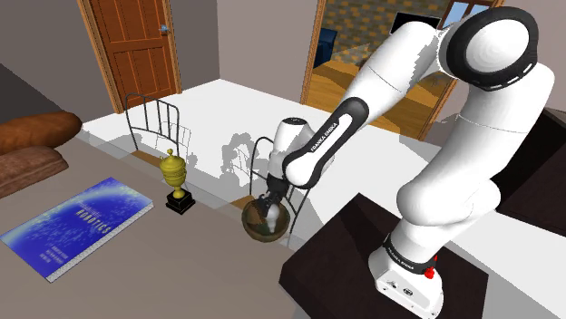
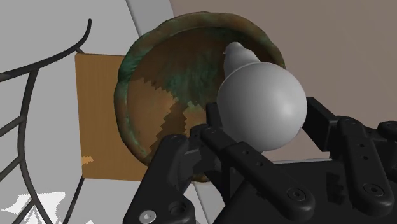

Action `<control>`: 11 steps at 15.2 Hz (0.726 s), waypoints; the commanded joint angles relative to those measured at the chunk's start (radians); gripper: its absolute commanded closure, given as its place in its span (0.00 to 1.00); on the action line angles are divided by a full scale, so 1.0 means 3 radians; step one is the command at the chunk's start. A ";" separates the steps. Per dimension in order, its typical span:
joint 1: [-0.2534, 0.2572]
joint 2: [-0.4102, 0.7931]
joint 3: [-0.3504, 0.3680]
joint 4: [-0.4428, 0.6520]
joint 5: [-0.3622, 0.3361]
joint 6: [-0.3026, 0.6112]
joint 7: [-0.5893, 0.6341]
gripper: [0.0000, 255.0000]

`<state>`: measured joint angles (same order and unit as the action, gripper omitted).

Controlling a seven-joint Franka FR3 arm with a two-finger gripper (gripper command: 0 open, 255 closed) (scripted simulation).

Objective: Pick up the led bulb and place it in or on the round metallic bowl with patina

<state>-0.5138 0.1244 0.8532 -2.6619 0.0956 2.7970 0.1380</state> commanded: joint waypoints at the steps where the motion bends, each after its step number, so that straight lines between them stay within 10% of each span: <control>1: 0.0080 0.0131 -0.0132 -0.0013 -0.0241 0.0113 0.0151 1.00; 11: 0.0643 0.0587 -0.0855 0.0055 -0.0954 0.0468 0.0633 1.00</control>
<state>-0.3271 0.2969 0.6038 -2.6465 -0.1853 2.9343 0.3241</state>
